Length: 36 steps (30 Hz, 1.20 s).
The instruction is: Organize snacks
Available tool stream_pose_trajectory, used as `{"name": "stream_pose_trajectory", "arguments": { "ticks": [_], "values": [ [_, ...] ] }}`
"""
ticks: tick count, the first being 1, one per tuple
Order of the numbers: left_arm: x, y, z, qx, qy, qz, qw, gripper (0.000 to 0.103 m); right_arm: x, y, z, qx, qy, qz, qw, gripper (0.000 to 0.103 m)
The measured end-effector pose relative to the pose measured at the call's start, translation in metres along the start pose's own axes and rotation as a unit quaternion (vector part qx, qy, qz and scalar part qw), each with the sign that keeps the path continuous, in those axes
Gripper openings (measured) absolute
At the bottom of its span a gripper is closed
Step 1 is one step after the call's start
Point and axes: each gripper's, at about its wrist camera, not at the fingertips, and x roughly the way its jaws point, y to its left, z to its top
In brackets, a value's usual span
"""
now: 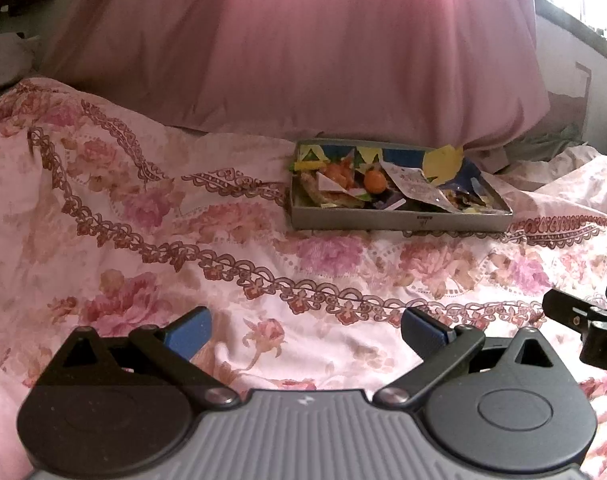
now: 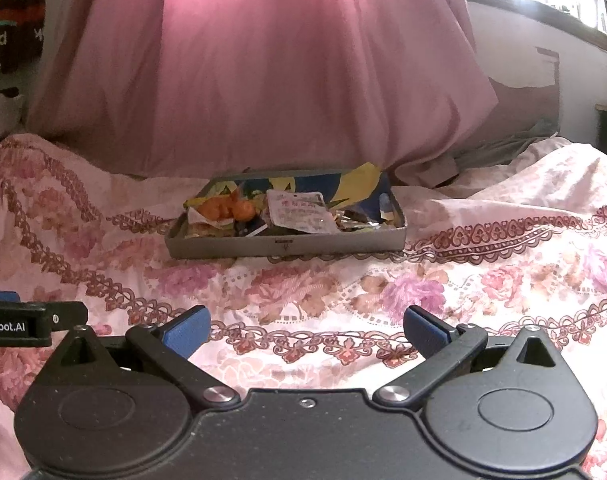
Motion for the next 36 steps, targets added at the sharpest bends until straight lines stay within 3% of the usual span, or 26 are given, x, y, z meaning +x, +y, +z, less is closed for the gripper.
{"name": "stream_pose_trajectory", "arguments": {
  "ticks": [36],
  "values": [
    [0.0049,0.0041,-0.0021,-0.002,0.019,0.009,0.9998,0.103,0.0079,-0.0013,-0.0026,0.002,0.024,-0.011,1.0,0.102]
  ]
}}
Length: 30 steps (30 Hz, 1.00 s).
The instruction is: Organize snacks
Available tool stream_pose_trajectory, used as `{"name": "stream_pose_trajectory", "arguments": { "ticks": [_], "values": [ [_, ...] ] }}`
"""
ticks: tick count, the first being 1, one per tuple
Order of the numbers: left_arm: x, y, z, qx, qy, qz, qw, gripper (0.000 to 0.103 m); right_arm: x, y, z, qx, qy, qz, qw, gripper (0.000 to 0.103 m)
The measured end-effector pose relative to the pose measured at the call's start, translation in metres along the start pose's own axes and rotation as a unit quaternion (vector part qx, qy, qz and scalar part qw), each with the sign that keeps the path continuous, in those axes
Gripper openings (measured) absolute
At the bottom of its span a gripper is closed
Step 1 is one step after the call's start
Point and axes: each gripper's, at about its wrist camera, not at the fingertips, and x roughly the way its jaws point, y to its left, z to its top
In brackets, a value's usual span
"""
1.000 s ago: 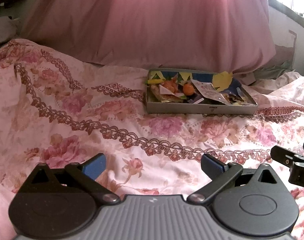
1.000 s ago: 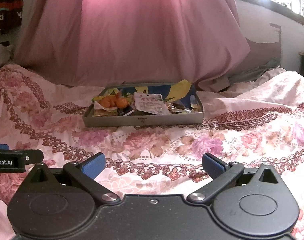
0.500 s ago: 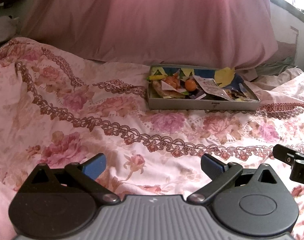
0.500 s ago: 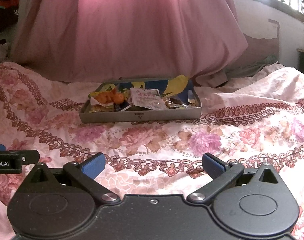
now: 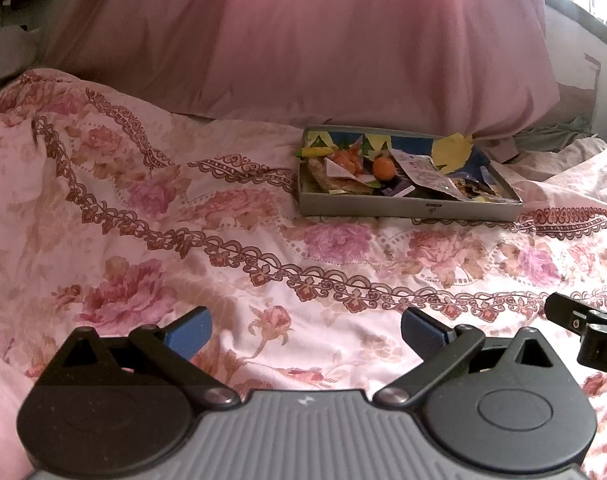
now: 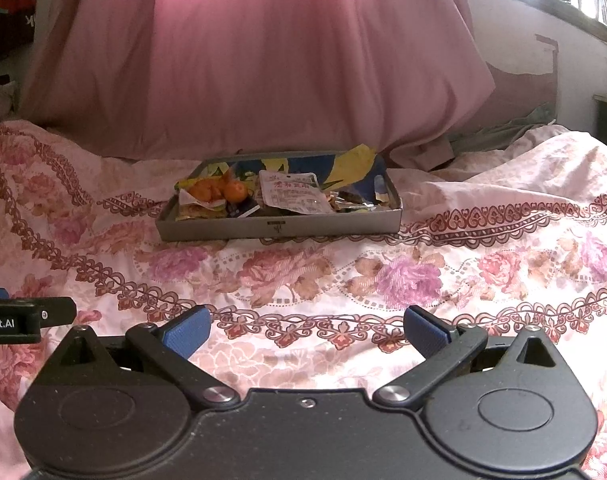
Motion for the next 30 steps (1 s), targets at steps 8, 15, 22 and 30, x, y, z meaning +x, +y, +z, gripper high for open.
{"name": "stream_pose_trajectory", "arguments": {
  "ticks": [8,15,22,30],
  "values": [
    [0.0001,-0.0005,0.0002,-0.001,0.0,0.0,1.0,0.103,0.0002,0.0001,0.0005,0.0,0.001,0.0,1.0,0.102],
    [0.0002,-0.0003,-0.0001,-0.001,0.0,0.0,1.0,0.103,0.0005,0.0003,-0.0003,-0.001,0.001,0.0,1.0,0.102],
    [0.0001,-0.0005,0.0005,-0.001,0.0,0.0,1.0,0.103,0.0,0.0002,-0.002,-0.001,-0.001,0.001,1.0,0.102],
    [0.0003,-0.0006,0.0007,-0.001,0.001,0.0,1.0,0.103,0.0002,0.0005,-0.0009,-0.001,0.0,0.001,1.0,0.102]
  ]
}}
